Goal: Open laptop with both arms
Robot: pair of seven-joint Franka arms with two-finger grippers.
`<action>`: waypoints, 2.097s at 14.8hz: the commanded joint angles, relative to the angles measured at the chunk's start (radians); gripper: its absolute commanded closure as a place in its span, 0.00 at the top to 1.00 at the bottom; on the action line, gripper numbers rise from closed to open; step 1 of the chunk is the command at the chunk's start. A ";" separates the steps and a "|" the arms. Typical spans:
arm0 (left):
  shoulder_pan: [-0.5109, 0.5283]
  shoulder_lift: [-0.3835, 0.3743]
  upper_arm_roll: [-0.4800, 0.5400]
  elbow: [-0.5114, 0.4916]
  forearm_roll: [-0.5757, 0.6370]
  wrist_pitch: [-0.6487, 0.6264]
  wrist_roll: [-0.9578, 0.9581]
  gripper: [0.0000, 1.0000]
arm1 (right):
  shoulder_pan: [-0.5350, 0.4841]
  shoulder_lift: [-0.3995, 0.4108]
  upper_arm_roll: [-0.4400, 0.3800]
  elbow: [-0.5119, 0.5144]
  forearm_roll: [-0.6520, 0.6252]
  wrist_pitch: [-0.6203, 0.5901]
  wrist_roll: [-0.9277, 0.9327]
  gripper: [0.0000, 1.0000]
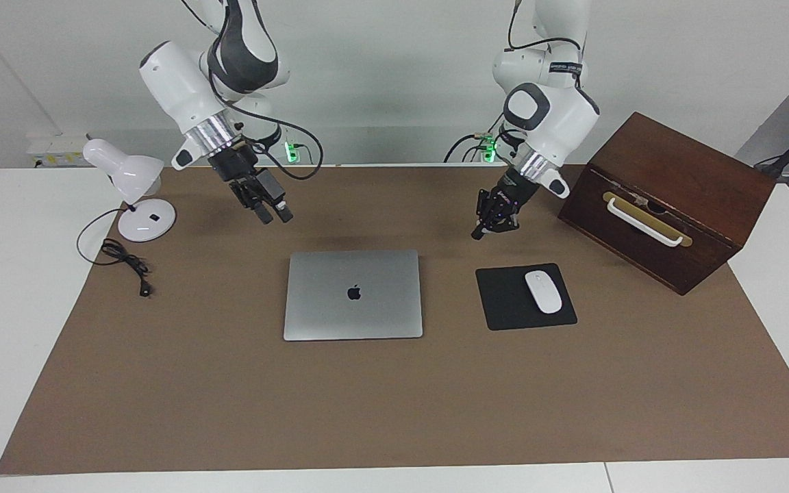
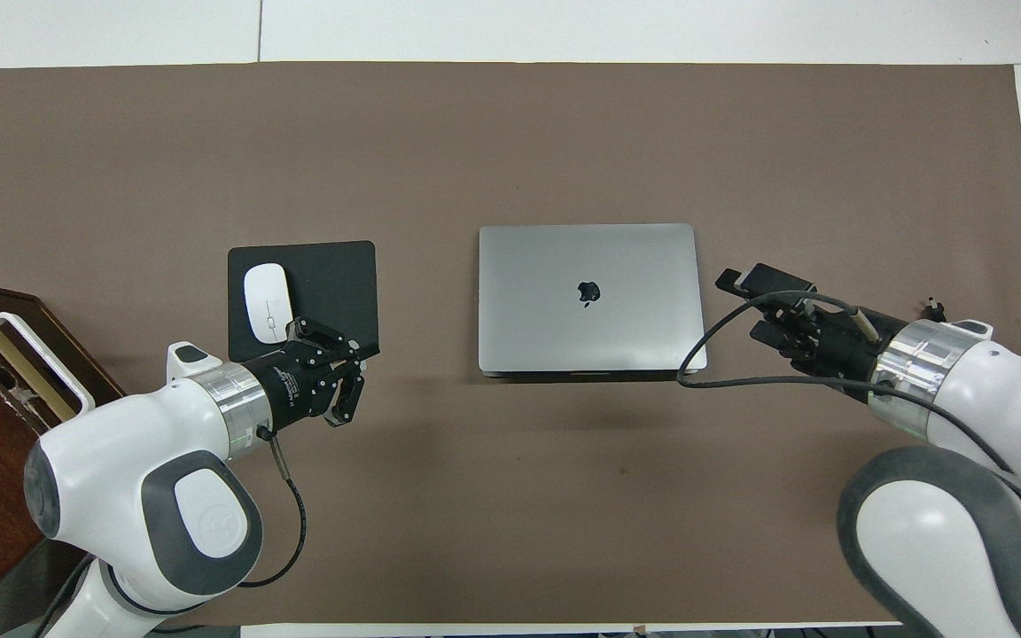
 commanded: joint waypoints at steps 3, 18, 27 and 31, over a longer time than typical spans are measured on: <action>-0.043 -0.006 0.010 -0.036 -0.104 0.083 -0.041 0.00 | 0.101 -0.022 0.000 -0.086 0.051 0.151 0.095 1.00; -0.247 0.164 0.010 0.013 -0.925 0.144 0.459 0.00 | 0.397 0.125 0.000 -0.147 0.738 0.532 -0.236 1.00; -0.267 0.291 0.010 0.142 -0.968 0.146 0.469 0.00 | 0.397 0.201 0.000 -0.126 0.824 0.532 -0.337 1.00; -0.291 0.353 0.012 0.194 -0.986 0.155 0.472 0.00 | 0.397 0.231 0.000 -0.109 0.826 0.532 -0.337 1.00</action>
